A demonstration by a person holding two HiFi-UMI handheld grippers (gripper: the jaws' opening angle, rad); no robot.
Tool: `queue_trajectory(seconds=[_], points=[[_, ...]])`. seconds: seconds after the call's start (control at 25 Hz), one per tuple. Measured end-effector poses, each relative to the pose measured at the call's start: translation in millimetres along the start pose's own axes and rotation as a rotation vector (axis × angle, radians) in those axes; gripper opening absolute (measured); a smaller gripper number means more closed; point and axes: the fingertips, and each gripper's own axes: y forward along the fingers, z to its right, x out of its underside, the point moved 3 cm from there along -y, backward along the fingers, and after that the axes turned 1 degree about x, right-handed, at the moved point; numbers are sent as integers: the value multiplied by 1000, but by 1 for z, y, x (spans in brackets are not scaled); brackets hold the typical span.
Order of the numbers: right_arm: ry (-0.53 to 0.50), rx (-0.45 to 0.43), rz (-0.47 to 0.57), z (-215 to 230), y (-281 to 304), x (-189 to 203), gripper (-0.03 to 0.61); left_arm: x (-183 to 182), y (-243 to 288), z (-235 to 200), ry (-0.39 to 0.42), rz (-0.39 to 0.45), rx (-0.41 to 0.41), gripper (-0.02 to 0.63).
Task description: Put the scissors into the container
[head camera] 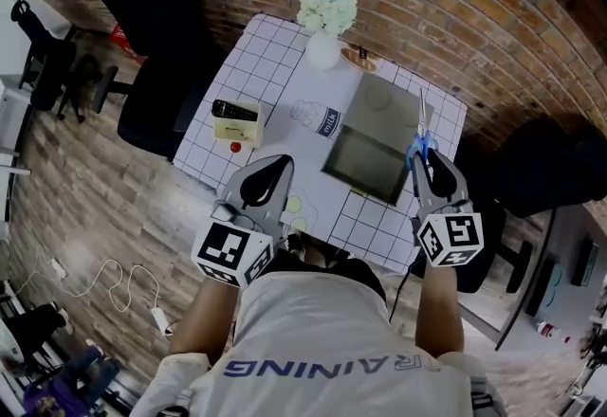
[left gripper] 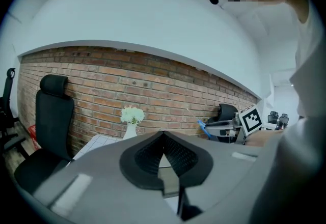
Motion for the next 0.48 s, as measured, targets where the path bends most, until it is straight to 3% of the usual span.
queue_trajectory(seconds=[0.48], points=[[-128,-132,-309,-23,61,111,103,25,-14,-8,-51,-32,-113,2]])
